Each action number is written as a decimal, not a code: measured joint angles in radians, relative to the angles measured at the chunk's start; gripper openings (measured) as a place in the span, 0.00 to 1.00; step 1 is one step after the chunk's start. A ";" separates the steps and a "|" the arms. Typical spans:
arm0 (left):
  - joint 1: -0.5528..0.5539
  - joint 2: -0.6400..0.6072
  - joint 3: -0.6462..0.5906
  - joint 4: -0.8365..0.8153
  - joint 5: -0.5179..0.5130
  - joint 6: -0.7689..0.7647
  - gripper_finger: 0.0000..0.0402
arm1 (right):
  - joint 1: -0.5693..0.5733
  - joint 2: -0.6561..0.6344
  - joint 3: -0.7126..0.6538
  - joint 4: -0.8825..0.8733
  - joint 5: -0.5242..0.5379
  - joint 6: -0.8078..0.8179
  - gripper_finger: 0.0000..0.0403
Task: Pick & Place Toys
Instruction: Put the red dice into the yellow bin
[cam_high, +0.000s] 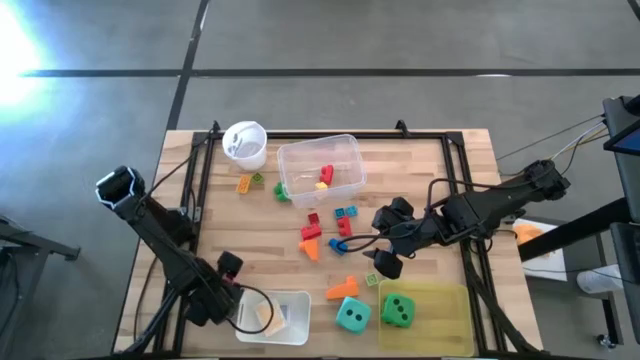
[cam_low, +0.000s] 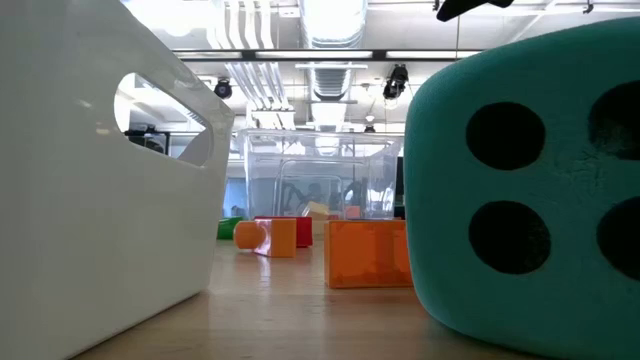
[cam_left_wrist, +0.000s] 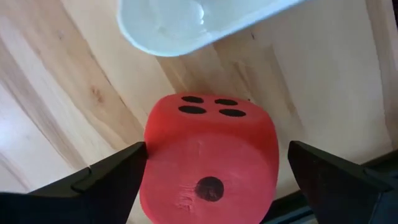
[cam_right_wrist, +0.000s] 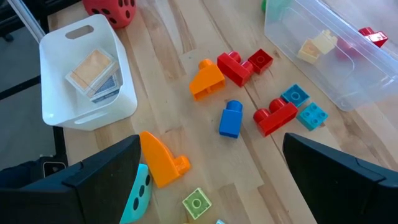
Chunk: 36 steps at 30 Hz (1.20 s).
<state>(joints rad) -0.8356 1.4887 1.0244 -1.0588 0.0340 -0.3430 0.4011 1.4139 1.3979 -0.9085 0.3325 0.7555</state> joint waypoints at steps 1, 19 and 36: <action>-0.005 0.000 -0.004 0.005 -0.001 0.014 0.97 | 0.000 0.000 0.000 0.000 0.000 0.000 0.96; -0.014 -0.003 -0.048 0.026 -0.060 0.066 0.97 | 0.000 0.000 0.000 0.000 0.000 -0.007 0.96; -0.014 -0.001 -0.051 0.045 -0.071 -0.135 0.97 | 0.001 0.000 0.000 0.000 0.000 -0.006 0.96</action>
<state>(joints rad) -0.8494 1.4876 0.9738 -1.0135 -0.0373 -0.4783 0.4019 1.4139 1.3975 -0.9085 0.3321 0.7494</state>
